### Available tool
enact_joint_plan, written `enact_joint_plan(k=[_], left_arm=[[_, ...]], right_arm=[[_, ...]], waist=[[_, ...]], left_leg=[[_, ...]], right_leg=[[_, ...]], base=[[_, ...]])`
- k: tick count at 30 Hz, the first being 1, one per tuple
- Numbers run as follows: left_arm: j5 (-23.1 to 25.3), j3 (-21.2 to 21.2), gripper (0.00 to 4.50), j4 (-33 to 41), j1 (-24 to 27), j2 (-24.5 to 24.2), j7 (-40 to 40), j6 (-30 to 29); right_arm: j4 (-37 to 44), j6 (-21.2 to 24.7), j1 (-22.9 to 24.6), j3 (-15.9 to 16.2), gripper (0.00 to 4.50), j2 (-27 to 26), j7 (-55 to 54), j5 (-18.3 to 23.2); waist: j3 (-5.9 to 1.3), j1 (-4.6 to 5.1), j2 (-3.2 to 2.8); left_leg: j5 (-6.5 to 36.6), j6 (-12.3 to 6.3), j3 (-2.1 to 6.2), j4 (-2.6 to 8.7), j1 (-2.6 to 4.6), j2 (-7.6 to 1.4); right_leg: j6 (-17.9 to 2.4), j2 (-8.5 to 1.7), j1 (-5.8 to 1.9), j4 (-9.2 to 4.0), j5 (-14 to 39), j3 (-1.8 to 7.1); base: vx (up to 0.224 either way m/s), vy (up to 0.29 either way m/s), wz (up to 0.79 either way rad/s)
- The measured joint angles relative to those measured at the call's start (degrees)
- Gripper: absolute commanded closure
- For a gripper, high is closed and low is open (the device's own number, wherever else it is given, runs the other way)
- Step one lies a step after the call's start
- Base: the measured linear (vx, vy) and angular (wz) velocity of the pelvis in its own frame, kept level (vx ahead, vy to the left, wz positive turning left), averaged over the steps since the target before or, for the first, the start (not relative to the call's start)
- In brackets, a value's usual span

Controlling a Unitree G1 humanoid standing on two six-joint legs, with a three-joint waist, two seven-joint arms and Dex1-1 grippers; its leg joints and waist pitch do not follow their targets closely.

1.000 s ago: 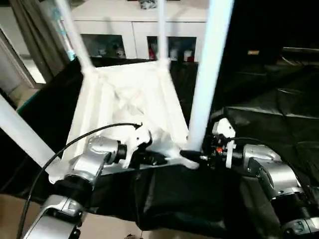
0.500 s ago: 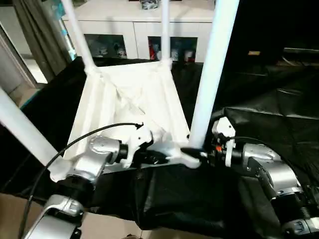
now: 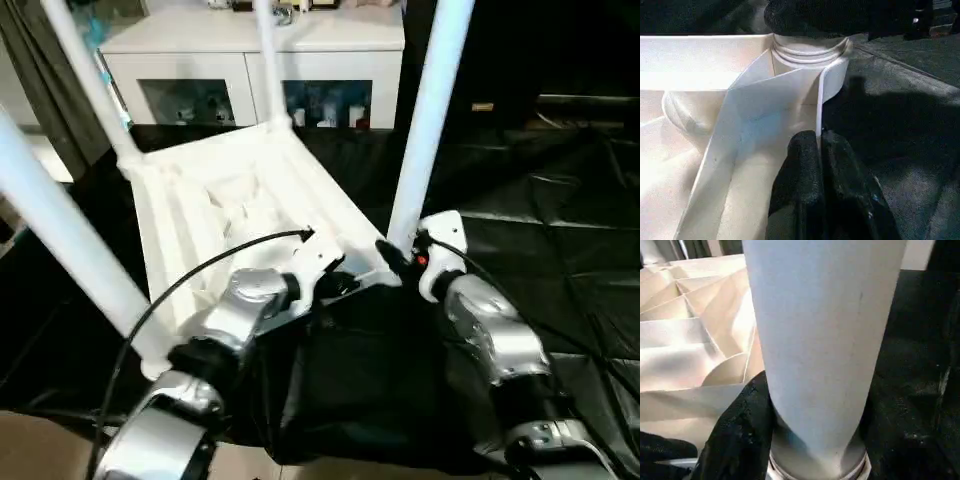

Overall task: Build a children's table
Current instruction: Rotate leg to tighten

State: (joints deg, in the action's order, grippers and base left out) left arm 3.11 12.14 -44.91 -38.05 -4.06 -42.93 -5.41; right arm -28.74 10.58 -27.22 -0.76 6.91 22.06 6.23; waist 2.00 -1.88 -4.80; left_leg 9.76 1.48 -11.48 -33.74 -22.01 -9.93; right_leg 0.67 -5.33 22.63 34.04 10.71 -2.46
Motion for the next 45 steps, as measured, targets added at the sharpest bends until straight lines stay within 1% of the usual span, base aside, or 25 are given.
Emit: enact_joint_plan(k=[2,3,4,7,12,13,16,19,22,23,24,25,26,29,34,37,41,43,45], left_arm=[[0.1,-0.2,4.5,-0.1,0.0,-0.1,0.0,0.1],[0.1,-0.2,4.5,-0.1,0.0,-0.2,-0.1,0.2],[0.1,-0.3,4.5,-0.1,0.0,-0.6,-0.7,0.4],[-0.9,-0.5,4.5,0.0,0.2,-2.1,-4.3,0.7],[-3.1,-0.4,4.5,3.4,2.5,-6.7,-13.7,0.9],[-3.4,-0.4,4.5,3.7,2.8,-7.3,-15.1,0.9],[-4.5,0.4,4.5,6.2,4.3,-10.1,-21.9,0.8],[-5.7,1.3,4.5,7.6,4.9,-11.6,-26.4,0.3],[-6.4,2.1,4.5,9.8,6.1,-12.7,-30.6,-1.0],[-6.6,2.4,4.5,10.3,6.4,-12.9,-31.5,-1.4],[-6.8,2.4,4.5,10.4,6.5,-13.2,-31.9,-1.7],[-6.8,2.4,4.5,10.7,6.6,-13.3,-32.2,-1.9],[-6.8,2.4,4.5,11.1,6.7,-13.4,-32.6,-2.2],[-6.9,2.4,4.5,11.4,6.9,-13.5,-33.1,-2.6],[-7.0,2.4,4.5,11.5,6.9,-13.1,-32.2,-2.7],[-5.9,2.3,4.5,10.8,6.4,-11.6,-27.9,-2.0],[-4.0,1.5,4.5,6.6,3.6,-7.8,-18.6,-1.6],[-3.4,1.5,4.5,5.5,2.8,-6.4,-15.8,-1.4],[-2.8,1.4,4.5,4.0,1.8,-5.0,-12.2,-1.2]], right_arm=[[0.5,0.1,0.2,-0.6,1.69,-0.3,1.8,1.0],[0.6,0.2,0.3,-0.8,1.41,-0.3,2.5,1.4],[0.7,0.3,0.3,-0.9,1.32,-0.1,3.7,1.8],[1.7,0.8,1.0,-0.7,1.32,1.5,9.5,2.9],[6.2,2.3,3.7,2.8,1.32,7.9,22.5,5.3],[6.5,2.5,4.1,3.0,1.32,8.3,23.8,5.4],[8.1,2.6,5.0,5.7,1.32,11.8,30.8,5.6],[8.4,2.4,5.1,7.0,1.32,13.2,35.0,5.6],[8.4,2.5,5.4,9.1,1.32,14.4,38.5,5.4],[8.5,2.4,5.7,9.6,1.47,14.4,39.3,5.5],[8.6,2.4,5.7,9.7,1.47,14.5,39.9,5.5],[8.7,2.6,5.7,9.8,1.64,14.6,40.3,5.5],[8.8,2.8,5.7,9.9,1.64,14.9,40.8,5.7],[9.6,3.7,6.0,10.0,1.83,15.2,41.1,6.5],[9.6,4.0,6.1,9.7,1.87,14.5,40.2,6.5],[8.2,3.7,5.9,8.1,1.88,12.7,35.2,5.5],[2.9,2.4,3.3,4.9,1.88,7.9,21.5,3.7],[1.9,2.5,2.7,3.8,1.88,6.7,17.5,3.3],[0.5,2.3,1.9,2.3,1.88,4.3,12.1,2.8]], waist=[[-0.03,0.05,-0.04],[-0.03,0.04,-0.05],[-0.02,0.05,-0.03],[0.0,0.19,-0.02],[0.02,-0.09,-0.01],[0.02,-0.19,0.01],[0.08,-0.64,0.09],[0.13,-1.16,0.15],[0.2,-1.83,0.24],[0.22,-2.03,0.2],[0.22,-2.06,0.19],[0.23,-2.05,0.2],[0.24,-2.03,0.22],[0.26,-2.02,0.24],[0.26,-2.02,0.25],[0.27,-1.64,0.29],[0.29,-0.69,0.38],[0.28,-0.46,0.38],[0.24,-0.24,0.43]], left_leg=[[0.0,0.0,0.0,0.0,-0.01,0.01],[0.0,0.0,0.0,0.0,-0.01,0.01],[0.0,0.0,0.0,0.01,-0.02,0.01],[0.0,0.0,0.01,0.1,-0.03,-0.01],[0.0,0.02,0.01,0.33,-0.14,-0.07],[0.0,0.02,0.01,0.38,-0.14,-0.08],[0.0,0.01,0.0,0.39,-0.25,-0.1],[0.0,0.01,-0.01,0.33,-0.34,-0.1],[0.0,0.02,-0.01,0.3,-0.4,-0.09],[0.0,0.02,-0.01,0.27,-0.43,-0.08],[0.0,0.02,-0.02,0.24,-0.43,-0.08],[0.0,0.02,-0.02,0.21,-0.43,-0.08],[0.0,0.02,-0.02,0.19,-0.43,-0.08],[0.0,0.02,-0.02,0.18,-0.43,-0.08],[0.0,0.02,-0.02,0.19,-0.42,-0.08],[0.0,0.01,-0.02,0.15,-0.37,-0.07],[0.0,0.02,-0.02,0.11,-0.16,-0.05],[0.0,0.02,-0.02,0.11,-0.07,-0.03],[0.0,0.02,-0.02,0.11,-0.05,-0.02]], right_leg=[[0.0,0.0,0.0,-0.01,0.0,0.01],[0.0,0.0,0.01,-0.01,0.0,0.01],[0.0,0.0,0.03,0.01,0.0,0.0],[-0.1,0.01,0.09,0.02,-0.1,-0.04],[-0.3,0.03,0.27,0.03,-0.2,-0.17],[-0.3,0.04,0.27,0.02,-0.2,-0.21],[-0.3,0.04,0.38,0.01,-0.1,-0.24],[-0.3,0.03,0.45,0.02,-0.1,-0.22],[-0.3,0.01,0.45,0.01,-0.1,-0.2],[-0.3,0.01,0.45,0.01,-0.1,-0.19],[-0.3,0.0,0.45,0.03,-0.1,-0.17],[-0.3,0.0,0.44,0.03,-0.1,-0.17],[-0.3,0.0,0.44,0.03,-0.2,-0.15],[-0.3,0.0,0.43,0.04,-0.2,-0.14],[-0.3,0.0,0.44,0.06,-0.2,-0.15],[-0.3,0.0,0.41,0.07,-0.2,-0.12],[-0.3,0.01,0.28,0.08,-0.2,-0.06],[-0.1,0.01,0.19,0.07,0.0,-0.02],[0.0,0.01,0.18,0.07,0.0,-0.01]], base=[[0.0,0.0,0.0],[0.0,0.0,0.0],[0.0,0.0,0.0],[0.0,0.0,0.0],[0.0,0.0,0.0],[0.0,0.0,0.0],[0.0,0.0,0.0],[0.0,0.0,0.0],[0.0,0.0,0.0],[0.0,0.0,0.0],[0.0,0.0,0.0],[0.0,0.0,0.0],[0.0,0.0,0.0],[0.0,0.0,0.0],[0.0,0.0,0.0],[0.0,0.0,0.0],[0.0,0.0,0.0],[0.0,0.0,0.0],[0.0,0.0,0.0]])
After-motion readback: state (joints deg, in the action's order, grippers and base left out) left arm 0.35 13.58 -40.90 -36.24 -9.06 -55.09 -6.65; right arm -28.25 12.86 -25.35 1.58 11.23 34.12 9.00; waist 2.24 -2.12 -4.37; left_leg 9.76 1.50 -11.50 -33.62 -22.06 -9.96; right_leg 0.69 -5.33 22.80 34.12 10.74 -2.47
